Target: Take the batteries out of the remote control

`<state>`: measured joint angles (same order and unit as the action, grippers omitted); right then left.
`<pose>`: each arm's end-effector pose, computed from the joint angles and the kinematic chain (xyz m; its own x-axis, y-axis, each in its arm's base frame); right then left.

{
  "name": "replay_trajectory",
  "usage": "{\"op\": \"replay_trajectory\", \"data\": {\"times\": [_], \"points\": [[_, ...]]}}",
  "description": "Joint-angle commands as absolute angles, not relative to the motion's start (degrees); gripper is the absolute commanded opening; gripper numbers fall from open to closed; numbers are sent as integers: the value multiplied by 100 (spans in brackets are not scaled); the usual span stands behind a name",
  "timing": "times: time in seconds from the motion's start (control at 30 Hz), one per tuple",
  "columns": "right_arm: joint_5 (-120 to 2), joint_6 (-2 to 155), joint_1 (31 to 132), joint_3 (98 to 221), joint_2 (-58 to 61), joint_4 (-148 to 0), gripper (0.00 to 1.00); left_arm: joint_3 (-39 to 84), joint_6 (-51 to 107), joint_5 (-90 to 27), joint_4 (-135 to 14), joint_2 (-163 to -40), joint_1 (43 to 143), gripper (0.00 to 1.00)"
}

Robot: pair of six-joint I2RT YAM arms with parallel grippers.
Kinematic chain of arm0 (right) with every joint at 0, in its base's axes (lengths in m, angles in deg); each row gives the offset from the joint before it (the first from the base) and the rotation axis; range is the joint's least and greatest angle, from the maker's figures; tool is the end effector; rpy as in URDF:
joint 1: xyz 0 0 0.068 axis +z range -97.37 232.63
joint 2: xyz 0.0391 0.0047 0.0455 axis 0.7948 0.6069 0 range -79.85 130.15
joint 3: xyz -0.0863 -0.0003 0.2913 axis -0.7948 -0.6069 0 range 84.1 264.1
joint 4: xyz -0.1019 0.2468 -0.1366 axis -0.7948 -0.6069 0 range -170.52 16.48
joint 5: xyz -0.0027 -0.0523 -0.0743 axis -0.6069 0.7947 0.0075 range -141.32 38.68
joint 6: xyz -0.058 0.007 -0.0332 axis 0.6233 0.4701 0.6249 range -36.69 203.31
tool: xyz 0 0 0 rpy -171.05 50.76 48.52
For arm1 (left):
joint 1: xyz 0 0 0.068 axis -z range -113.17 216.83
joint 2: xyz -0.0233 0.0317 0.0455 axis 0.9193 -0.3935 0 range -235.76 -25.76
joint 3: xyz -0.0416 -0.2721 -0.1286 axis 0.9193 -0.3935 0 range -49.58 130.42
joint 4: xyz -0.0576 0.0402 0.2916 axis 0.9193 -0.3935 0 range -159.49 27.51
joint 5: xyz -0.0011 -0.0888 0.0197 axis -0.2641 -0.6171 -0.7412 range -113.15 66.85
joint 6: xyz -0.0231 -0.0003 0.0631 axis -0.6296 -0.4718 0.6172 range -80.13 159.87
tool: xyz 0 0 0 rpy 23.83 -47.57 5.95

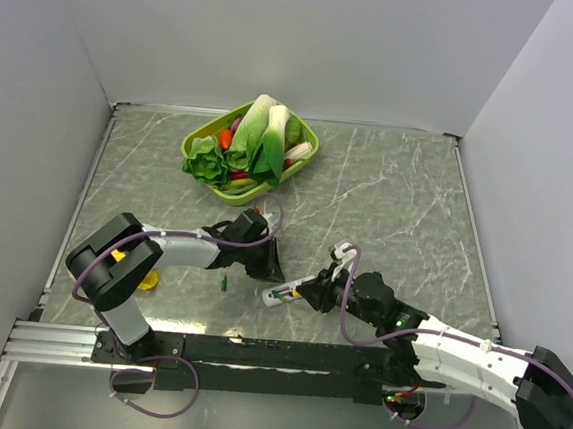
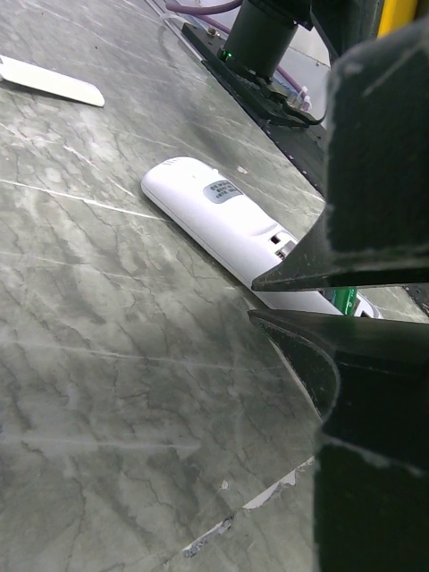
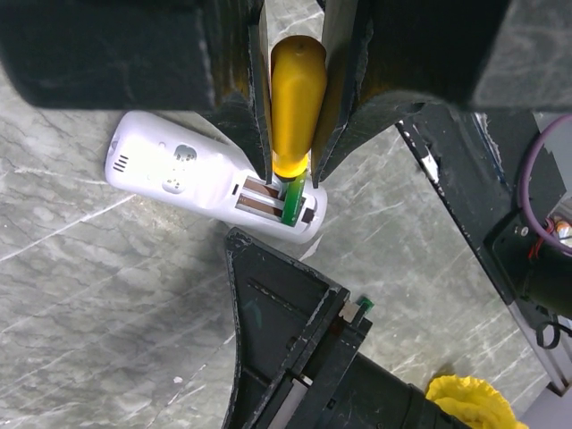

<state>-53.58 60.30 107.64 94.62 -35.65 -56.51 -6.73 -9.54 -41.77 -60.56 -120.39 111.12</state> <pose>0.1135 0.1659 0.1746 -0.4798 -0.0044 -0.8774 -0.7091 0.5909 0.3848 0.2373 -0.2555 0.1256 -0.9704 -0.0587 -0.2343 0.1110 0.7531 -0.6484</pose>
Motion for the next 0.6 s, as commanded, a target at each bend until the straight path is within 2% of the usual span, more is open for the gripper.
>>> {"op": "replay_trajectory", "data": {"times": [0.0, 0.57], "points": [[-5607, 5870, 10844, 9737, -3354, -5357, 0, -485, -961, -4109, -6091, -11892, 11139, 19], [-5484, 5755, 10932, 9649, -3292, -5199, 0, -283, -908, -3950, -6388, -11831, 11139, 20]]}}
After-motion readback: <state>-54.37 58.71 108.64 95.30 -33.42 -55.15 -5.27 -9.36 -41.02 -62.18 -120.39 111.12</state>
